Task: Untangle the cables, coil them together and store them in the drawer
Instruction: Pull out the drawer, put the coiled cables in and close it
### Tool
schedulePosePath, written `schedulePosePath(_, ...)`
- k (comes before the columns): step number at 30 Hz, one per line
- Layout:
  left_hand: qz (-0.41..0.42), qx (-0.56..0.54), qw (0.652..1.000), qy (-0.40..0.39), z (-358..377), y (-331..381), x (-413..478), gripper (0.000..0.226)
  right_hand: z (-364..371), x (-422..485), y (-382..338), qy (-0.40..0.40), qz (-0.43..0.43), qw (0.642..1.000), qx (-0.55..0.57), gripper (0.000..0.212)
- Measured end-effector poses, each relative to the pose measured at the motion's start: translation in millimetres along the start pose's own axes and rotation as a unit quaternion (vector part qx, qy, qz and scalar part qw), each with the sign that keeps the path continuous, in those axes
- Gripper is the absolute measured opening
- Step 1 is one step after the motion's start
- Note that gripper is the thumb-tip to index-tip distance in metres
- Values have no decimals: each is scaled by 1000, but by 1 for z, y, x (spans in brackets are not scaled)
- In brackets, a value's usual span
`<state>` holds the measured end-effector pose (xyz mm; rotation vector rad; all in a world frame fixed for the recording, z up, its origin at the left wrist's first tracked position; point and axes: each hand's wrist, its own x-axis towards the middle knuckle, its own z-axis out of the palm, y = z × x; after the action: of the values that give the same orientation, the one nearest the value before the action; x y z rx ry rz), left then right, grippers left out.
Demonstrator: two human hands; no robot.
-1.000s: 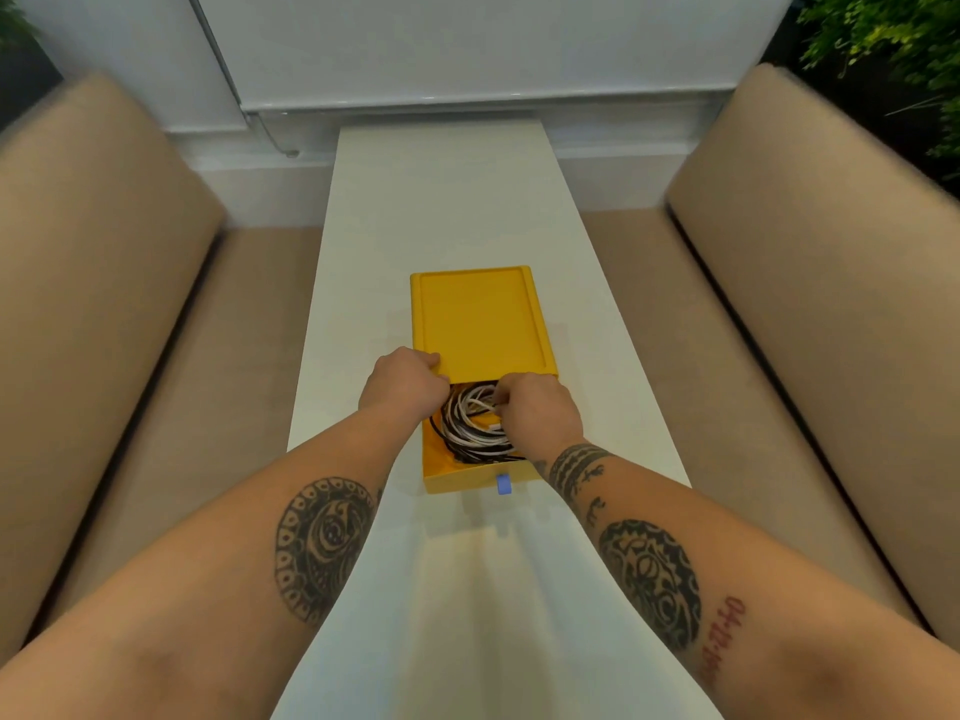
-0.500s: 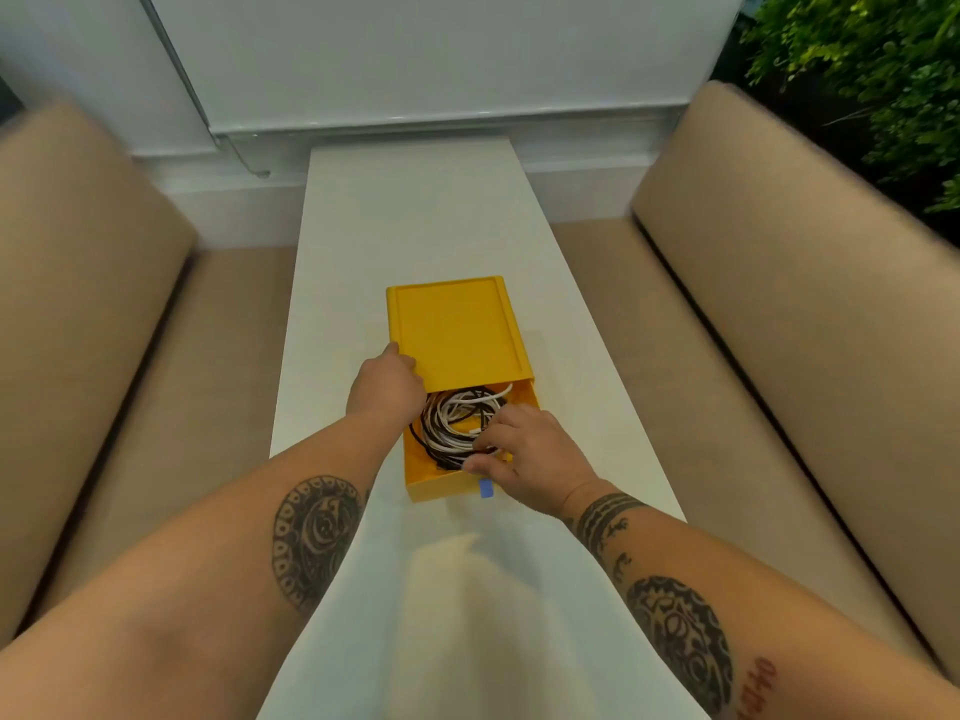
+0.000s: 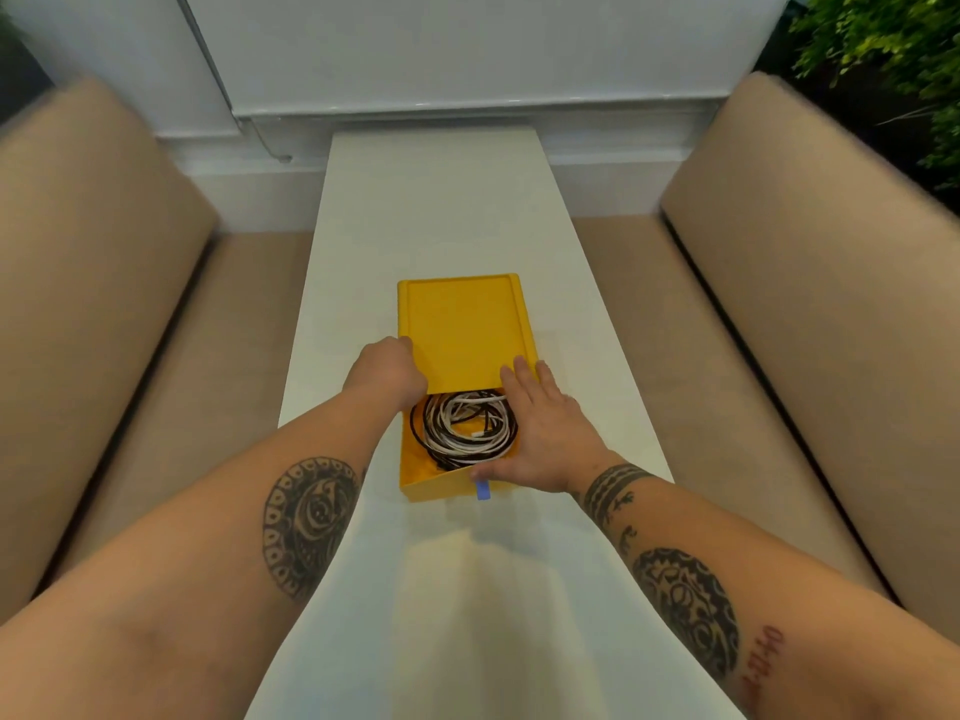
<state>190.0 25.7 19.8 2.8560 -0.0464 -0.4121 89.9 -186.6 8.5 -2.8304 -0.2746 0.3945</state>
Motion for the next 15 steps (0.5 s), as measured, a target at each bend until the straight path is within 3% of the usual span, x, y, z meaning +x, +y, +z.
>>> schedulePosePath(9, -32, -26, 999, 4, 0, 1, 7, 21, -12, 16, 13, -21, -58, 997, -48, 123)
schedulePosePath(12, -73, -100, 992, 33, 1, 6, 12, 38, -4, 12, 20, -26, -69, 997, -23, 129)
schedulePosePath(15, -111, -205, 972, 12, 7, 9, 18, 62, -2, 15, 22, -5, -66, 998, 2, 132)
